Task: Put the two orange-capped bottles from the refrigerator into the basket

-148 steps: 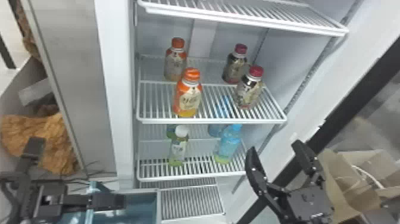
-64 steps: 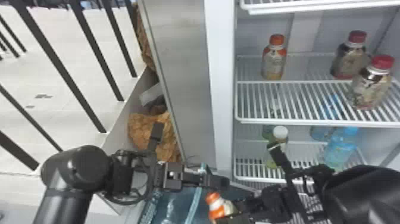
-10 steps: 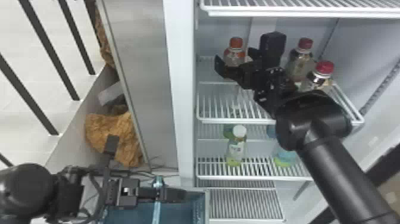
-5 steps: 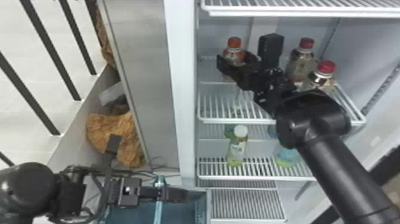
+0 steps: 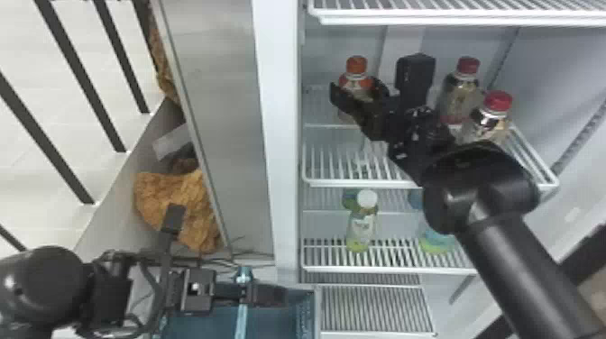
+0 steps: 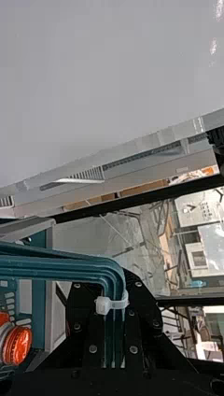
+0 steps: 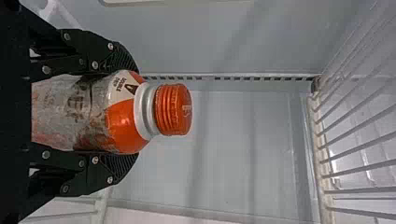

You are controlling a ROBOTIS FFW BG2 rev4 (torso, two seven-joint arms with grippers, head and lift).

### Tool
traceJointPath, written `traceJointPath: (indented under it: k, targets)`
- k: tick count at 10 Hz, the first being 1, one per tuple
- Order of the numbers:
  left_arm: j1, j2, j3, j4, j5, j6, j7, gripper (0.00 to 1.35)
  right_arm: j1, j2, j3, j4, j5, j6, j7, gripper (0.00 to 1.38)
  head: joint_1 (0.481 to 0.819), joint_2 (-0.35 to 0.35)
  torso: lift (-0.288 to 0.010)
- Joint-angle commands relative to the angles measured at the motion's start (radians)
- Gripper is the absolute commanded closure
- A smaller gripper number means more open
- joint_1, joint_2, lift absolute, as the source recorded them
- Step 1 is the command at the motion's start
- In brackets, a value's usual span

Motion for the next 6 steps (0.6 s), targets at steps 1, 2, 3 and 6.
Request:
traceJointPath:
  k: [1, 2, 3, 6]
  targets:
    - [0.002, 0.000, 0.002, 0.000, 0.003, -0.001, 0.000, 1.21, 0.074, -0.002, -0.030, -0.123, 0.017, 0.021, 0.002, 0.79, 0.695, -0.006, -0.040]
    - [0.004, -0.003, 0.004, 0.000, 0.001, -0.003, 0.000, 1.21, 0.153, -0.002, -0.078, -0.263, 0.049, 0.068, 0.005, 0.79, 0.695, -0.006, -0.040]
    - [0.007, -0.005, 0.008, 0.000, 0.001, -0.003, 0.000, 1.21, 0.214, -0.002, -0.101, -0.358, 0.053, 0.095, 0.018, 0.79, 0.695, -0.009, -0.040]
    - [0.014, -0.008, 0.018, 0.000, 0.003, -0.003, 0.000, 1.21, 0.352, -0.002, -0.135, -0.570, 0.055, 0.181, 0.048, 0.79, 0.695, -0.017, -0.040]
